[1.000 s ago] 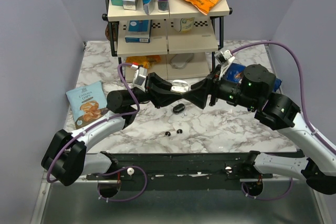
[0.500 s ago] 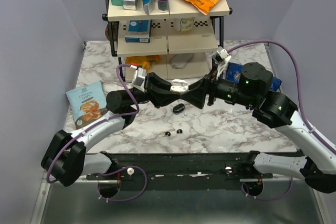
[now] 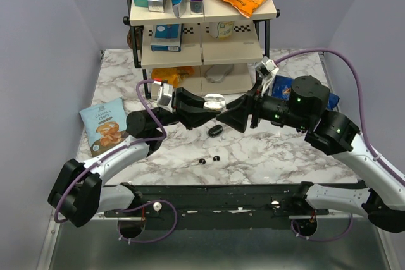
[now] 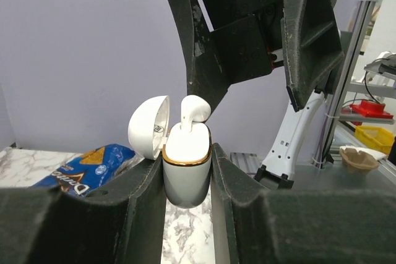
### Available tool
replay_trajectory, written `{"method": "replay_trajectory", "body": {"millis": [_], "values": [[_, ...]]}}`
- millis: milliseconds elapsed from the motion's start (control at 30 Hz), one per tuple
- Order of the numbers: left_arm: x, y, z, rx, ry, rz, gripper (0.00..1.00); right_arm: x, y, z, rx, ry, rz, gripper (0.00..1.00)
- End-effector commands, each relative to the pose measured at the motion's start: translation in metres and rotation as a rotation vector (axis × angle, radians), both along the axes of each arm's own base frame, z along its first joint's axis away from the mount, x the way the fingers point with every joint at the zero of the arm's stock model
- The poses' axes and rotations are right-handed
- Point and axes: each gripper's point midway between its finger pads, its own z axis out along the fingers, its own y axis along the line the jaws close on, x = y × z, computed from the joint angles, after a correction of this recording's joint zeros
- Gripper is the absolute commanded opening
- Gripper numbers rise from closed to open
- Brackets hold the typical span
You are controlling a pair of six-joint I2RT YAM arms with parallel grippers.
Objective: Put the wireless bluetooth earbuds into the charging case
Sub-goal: Adjust the earbud with the charging case.
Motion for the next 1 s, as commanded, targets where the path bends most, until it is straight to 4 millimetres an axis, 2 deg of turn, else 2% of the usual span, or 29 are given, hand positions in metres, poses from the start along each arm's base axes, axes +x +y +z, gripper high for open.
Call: {"method": "replay_trajectory", "body": {"millis": [0, 200, 300, 400, 433, 533, 667, 967], "values": [[-0.021, 0.019, 0.035, -0.142, -0.203, 0.033, 0.0, -0.002, -0.021, 0.026, 0.03, -0.076, -0.067, 0.73], [-0.035, 0.024, 0.04, -0.15, -0.227, -0.007, 0.0, 0.013, -0.05, 0.034, -0.014, -0.161, -0.209, 0.74], [-0.044, 0.025, 0.041, -0.147, -0.236, -0.048, 0.0, 0.024, -0.058, 0.024, -0.068, -0.197, -0.27, 0.73], [-0.051, 0.025, 0.04, -0.152, -0.231, -0.09, 0.0, 0.028, -0.056, 0.012, -0.1, -0.21, -0.264, 0.65], [-0.051, 0.025, 0.04, -0.151, -0.229, -0.095, 0.0, 0.026, -0.055, 0.01, -0.102, -0.212, -0.252, 0.59], [-0.05, 0.025, 0.039, -0.149, -0.224, -0.099, 0.0, 0.024, -0.047, 0.004, -0.106, -0.213, -0.213, 0.53], [-0.05, 0.024, 0.039, -0.147, -0.226, -0.1, 0.0, 0.024, -0.038, -0.004, -0.124, -0.203, -0.173, 0.53], [-0.048, 0.023, 0.04, -0.145, -0.224, -0.099, 0.0, 0.025, -0.029, -0.005, -0.125, -0.194, -0.144, 0.58]]}}
